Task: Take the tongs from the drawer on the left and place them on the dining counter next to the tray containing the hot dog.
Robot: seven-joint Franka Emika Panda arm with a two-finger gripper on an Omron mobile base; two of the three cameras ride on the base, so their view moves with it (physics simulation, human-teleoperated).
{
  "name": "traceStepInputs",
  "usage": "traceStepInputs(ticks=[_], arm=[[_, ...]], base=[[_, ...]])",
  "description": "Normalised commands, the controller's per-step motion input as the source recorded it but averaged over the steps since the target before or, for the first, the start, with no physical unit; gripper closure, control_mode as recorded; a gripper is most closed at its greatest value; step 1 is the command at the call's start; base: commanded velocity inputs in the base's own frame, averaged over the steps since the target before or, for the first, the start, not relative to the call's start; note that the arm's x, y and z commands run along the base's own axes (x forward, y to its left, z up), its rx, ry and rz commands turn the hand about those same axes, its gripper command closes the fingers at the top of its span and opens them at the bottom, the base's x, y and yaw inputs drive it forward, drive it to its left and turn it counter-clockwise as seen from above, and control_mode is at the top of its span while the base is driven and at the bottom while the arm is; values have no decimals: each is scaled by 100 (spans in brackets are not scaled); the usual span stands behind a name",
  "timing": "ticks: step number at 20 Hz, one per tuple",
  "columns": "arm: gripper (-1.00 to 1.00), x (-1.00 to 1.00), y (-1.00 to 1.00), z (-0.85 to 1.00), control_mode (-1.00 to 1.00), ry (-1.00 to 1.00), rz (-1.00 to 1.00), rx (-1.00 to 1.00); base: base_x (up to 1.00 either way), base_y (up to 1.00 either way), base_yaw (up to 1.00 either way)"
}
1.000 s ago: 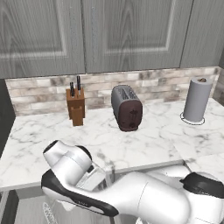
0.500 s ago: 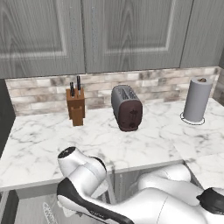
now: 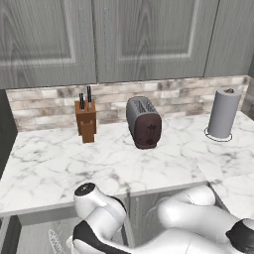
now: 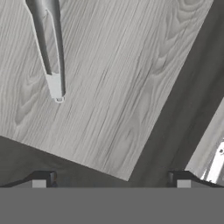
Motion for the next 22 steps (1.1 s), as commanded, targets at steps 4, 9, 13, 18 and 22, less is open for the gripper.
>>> traceStepInputs(ticks=[4, 9, 13, 18, 22], arm=[[-100, 4, 36, -36, -100, 0, 0, 0], [-100, 8, 36, -34, -100, 0, 0, 0], [-100, 4, 40, -25, -100, 0, 0, 0], [-100, 11, 29, -14, -100, 0, -1, 0], [-100, 17, 16, -17, -100, 0, -1, 0]], base=[[0, 0, 0], [0, 0, 0], [0, 0, 0], [0, 0, 0], [0, 0, 0]])
